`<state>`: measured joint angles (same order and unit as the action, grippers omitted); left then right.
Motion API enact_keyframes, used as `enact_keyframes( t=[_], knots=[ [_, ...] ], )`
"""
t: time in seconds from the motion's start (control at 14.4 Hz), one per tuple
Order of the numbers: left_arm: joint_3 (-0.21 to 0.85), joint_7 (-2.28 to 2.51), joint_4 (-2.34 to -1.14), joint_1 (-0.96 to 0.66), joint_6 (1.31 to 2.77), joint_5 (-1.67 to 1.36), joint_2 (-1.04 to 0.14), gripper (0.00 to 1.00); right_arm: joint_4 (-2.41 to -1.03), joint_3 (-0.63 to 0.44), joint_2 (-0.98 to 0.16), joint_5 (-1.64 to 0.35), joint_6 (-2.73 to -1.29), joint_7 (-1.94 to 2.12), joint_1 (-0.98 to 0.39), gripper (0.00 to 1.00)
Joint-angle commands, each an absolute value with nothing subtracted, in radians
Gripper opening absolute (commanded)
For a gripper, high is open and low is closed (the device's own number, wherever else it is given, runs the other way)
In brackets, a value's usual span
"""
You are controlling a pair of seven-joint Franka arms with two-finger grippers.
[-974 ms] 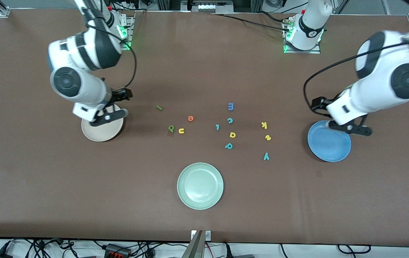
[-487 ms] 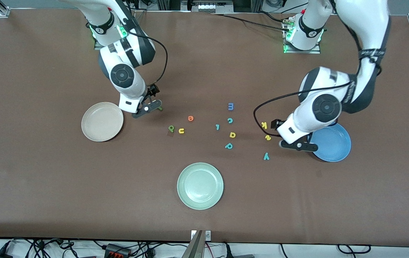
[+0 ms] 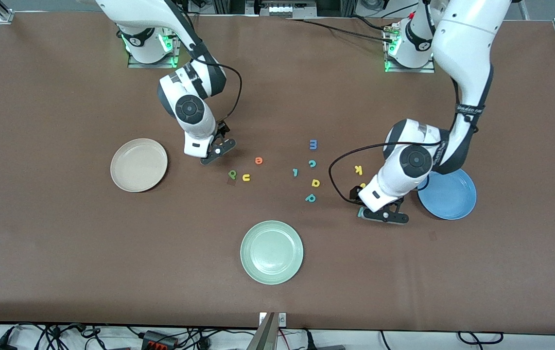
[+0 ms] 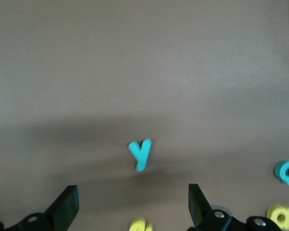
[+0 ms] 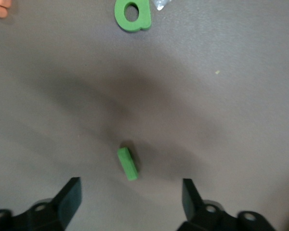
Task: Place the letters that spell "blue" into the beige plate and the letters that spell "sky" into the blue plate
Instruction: 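Grasp the teal y with the left gripper while the right gripper grasps the green stick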
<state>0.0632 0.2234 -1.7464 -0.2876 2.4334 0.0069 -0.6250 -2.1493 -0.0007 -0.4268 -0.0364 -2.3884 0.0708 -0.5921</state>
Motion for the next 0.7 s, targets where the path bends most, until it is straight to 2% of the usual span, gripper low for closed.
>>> enact_keyframes(
  t=[0.0,0.21,0.42,0.63],
  knots=[
    [0.046,0.224,-1.721,-0.304,2.509,0.003,-0.676,1.0,-2.148,-0.011,-0.44,-0.043,-2.407,0.107,-0.601,0.7],
    [0.046,0.219,-1.718,-0.307,2.572,0.003,-0.712,0.99,-2.146,-0.011,-0.452,-0.043,-2.407,0.107,-0.61,0.63],
    [0.046,0.212,-1.72,-0.307,2.572,0.003,-0.719,0.79,-2.145,-0.011,-0.456,-0.043,-2.407,0.107,-0.615,0.6],
    [0.046,0.212,-1.718,-0.307,2.574,0.003,-0.73,0.58,-2.14,-0.011,-0.463,-0.043,-2.408,0.107,-0.614,0.47]
  ],
)
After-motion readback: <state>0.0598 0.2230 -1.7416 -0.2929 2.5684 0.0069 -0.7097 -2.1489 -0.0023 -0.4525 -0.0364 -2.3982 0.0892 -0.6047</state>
